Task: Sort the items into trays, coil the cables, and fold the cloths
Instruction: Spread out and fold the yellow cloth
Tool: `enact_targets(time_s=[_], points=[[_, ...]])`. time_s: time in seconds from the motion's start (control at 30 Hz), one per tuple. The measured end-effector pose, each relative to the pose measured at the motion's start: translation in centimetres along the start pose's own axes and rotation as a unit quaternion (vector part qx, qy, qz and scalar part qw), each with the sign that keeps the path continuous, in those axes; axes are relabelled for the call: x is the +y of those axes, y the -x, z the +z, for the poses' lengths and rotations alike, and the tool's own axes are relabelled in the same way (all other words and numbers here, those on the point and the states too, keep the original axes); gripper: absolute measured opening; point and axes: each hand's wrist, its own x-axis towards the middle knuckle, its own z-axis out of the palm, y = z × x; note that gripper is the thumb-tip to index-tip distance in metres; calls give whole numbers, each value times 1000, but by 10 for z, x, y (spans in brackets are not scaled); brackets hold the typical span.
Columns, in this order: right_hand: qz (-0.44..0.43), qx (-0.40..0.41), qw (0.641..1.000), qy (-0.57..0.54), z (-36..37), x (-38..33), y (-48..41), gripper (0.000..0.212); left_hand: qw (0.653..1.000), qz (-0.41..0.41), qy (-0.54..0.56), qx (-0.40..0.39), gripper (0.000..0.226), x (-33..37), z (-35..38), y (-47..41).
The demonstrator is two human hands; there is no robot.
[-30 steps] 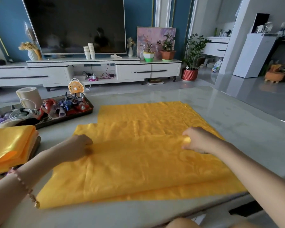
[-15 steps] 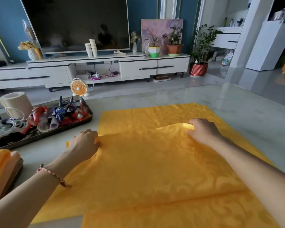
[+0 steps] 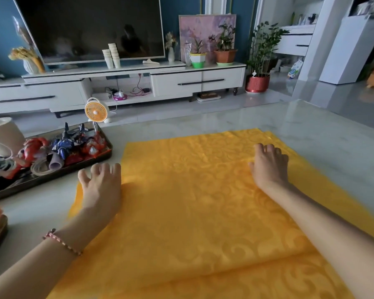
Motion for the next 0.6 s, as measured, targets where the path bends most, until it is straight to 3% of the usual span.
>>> enact_targets(time_s=[0.07, 0.13, 0.23, 0.33, 0.6], points=[[-7, 22, 1000, 2, -10, -9, 13, 41, 1000, 12, 23, -14, 40, 17, -13, 16], [-79, 20, 995, -55, -18, -27, 37, 40, 992, 45, 102, -55, 48, 43, -26, 41], [-190, -54, 966, -169, -25, -57, 87, 37, 975, 117, 157, -108, 60, 78, -32, 89], [-230, -123, 952, -158, -18, -61, 117, 46, 972, 151, 145, -111, 65, 91, -23, 118], [-222, -132, 955, -145, -13, -48, 125, 51, 983, 48, 153, -84, 60, 38, -8, 144]])
